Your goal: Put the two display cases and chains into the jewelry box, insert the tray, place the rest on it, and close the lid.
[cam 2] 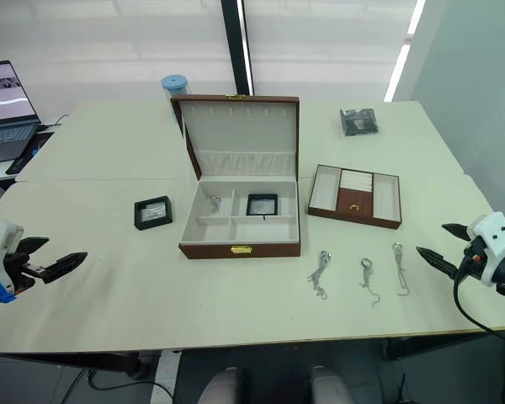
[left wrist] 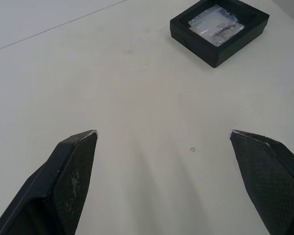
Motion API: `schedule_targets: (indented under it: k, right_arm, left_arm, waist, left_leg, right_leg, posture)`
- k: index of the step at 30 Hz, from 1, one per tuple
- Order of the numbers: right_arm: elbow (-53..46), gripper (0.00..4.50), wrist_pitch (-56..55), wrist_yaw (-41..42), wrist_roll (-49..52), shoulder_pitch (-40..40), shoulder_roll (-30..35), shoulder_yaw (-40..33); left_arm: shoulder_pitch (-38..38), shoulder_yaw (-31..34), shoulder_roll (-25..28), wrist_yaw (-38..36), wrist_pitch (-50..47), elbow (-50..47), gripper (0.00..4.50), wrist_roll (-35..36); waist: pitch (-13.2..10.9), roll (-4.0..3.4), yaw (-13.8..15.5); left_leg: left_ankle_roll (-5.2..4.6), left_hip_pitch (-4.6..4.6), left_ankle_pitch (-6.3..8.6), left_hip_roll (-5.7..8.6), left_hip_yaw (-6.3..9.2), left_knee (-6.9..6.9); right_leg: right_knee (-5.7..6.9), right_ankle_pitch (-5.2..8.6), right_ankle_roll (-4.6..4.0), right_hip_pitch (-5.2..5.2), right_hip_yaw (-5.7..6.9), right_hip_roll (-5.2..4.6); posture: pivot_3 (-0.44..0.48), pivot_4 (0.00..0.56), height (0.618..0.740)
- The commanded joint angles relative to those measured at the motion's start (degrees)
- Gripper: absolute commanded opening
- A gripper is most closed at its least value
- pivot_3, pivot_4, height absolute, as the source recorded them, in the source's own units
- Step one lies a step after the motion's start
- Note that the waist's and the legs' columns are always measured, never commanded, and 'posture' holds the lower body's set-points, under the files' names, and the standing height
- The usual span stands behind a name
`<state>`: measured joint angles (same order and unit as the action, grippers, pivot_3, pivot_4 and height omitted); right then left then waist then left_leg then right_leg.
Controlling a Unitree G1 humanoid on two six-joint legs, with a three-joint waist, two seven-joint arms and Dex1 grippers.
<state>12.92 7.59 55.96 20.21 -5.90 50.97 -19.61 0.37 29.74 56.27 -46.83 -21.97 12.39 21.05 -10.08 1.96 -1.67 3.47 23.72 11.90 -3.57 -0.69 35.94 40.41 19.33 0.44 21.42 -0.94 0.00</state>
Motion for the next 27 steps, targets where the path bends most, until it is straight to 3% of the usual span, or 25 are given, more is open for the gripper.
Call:
schedule_targets:
  k: [1, 19, 27]
  right_arm:
    - [-0.40, 4.50, -1.33, -0.57, 0.02, 0.46, 1.02, -2.72]
    - [-2.79, 4.50, -0.50, -1.34, 0.20, 0.58, -0.39, -1.91]
    - [-16.65, 4.50, 6.67, -0.38, 7.01, 0.22, -4.42, 1.00]
  left_arm:
    - [-0.63, 2.30, -0.08, 0.76, 0.98, -0.58, 4.46, 0.03]
    - [-2.67, 0.28, -1.42, 1.19, 0.36, -0.85, 4.46, 0.24]
    - [-11.29, -7.97, -1.17, -3.43, 3.73, 5.83, 4.46, -2.32]
  waist:
    - [0.00, 0.00, 0.00]
    - [0.00, 0.00, 0.00]
    - [0.01, -0.01, 0.02]
  left_leg:
    - [0.00, 0.00, 0.00, 0.00, 0.00, 0.00]
    - [0.00, -0.01, 0.00, 0.00, -0.04, 0.00]
    - [0.00, -0.01, 0.00, 0.00, -0.02, 0.02]
  right_leg:
    - [0.00, 0.00, 0.00, 0.00, 0.00, 0.00]
    - [0.01, 0.00, 0.00, -0.01, 0.01, 0.00]
    - [0.05, -0.01, 0.00, -0.02, 0.04, 0.04]
  posture:
    - [0.000, 0.150, 0.740]
    - [0.000, 0.150, 0.740]
    - [0.000, 0.150, 0.740]
